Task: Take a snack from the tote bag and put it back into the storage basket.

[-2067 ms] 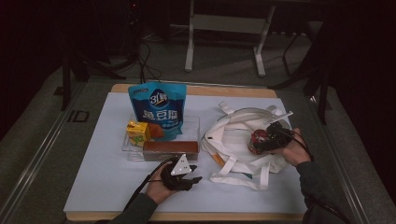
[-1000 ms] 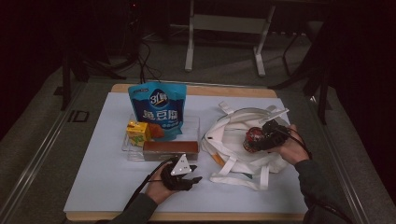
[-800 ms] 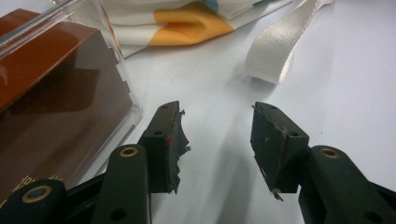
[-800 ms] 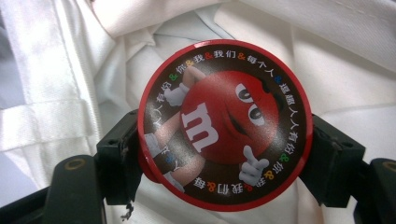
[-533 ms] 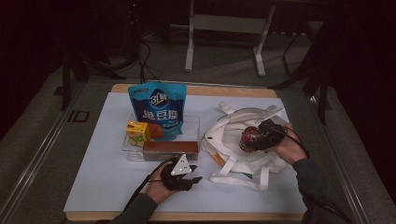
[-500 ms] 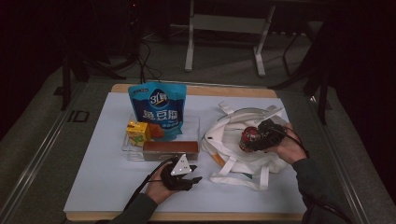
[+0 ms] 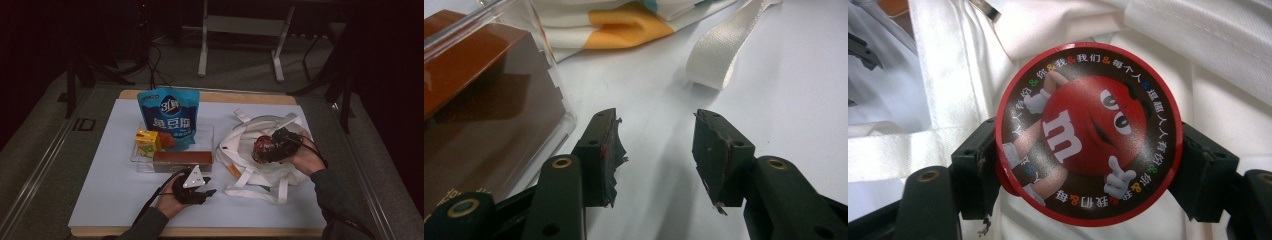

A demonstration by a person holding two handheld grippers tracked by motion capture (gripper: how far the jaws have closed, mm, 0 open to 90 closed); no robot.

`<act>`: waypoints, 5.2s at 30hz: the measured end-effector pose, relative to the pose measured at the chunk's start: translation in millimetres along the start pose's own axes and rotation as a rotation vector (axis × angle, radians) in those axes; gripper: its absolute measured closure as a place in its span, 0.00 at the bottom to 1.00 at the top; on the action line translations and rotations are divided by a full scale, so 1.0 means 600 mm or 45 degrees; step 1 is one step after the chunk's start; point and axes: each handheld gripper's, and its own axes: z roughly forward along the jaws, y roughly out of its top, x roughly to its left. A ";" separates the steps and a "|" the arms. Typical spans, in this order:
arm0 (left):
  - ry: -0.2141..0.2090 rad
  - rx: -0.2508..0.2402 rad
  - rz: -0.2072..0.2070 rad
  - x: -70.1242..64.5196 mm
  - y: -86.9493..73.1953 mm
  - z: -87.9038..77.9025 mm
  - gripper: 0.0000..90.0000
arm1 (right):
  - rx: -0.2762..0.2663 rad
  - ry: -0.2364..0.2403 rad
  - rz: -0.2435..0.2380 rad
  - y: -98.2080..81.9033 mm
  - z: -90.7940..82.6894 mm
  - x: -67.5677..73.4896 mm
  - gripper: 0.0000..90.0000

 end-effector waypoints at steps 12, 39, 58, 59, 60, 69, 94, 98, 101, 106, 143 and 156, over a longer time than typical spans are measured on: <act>0.000 0.000 0.000 0.000 0.000 0.000 0.59 | -0.009 0.015 -0.036 0.016 -0.003 0.014 0.28; -0.001 -0.001 0.000 0.000 0.000 0.000 0.59 | -0.024 0.055 -0.113 0.052 -0.010 0.044 0.28; -0.001 -0.002 0.002 0.000 0.000 0.000 0.59 | -0.027 0.078 -0.177 0.074 -0.014 0.066 0.28; -0.001 -0.002 0.002 0.000 0.000 0.000 0.59 | -0.030 0.080 -0.175 0.075 -0.014 0.068 0.28; -0.001 -0.002 0.002 0.000 0.000 0.000 0.59 | -0.031 0.083 -0.180 0.077 -0.015 0.068 0.28; -0.001 -0.001 0.002 0.000 0.000 0.000 0.59 | -0.042 0.096 -0.196 0.086 -0.016 0.076 0.28; 0.002 -0.003 0.003 -0.001 0.000 0.000 0.59 | -0.056 0.130 -0.229 0.109 -0.016 0.098 0.28; 0.001 -0.003 0.001 0.000 0.000 0.000 0.59 | -0.064 0.140 -0.237 0.116 -0.016 0.103 0.28; 0.000 -0.003 0.001 0.000 0.000 0.000 0.59 | -0.068 0.144 -0.242 0.119 -0.016 0.105 0.28; 0.000 -0.002 0.001 0.000 0.000 0.000 0.59 | -0.078 0.159 -0.258 0.131 -0.017 0.115 0.28; -0.001 -0.003 0.001 0.000 0.000 0.000 0.59 | -0.144 0.215 -0.264 0.188 -0.006 0.148 0.28; -0.002 -0.003 0.002 0.000 0.000 0.000 0.59 | -0.157 0.215 -0.247 0.209 0.006 0.152 0.28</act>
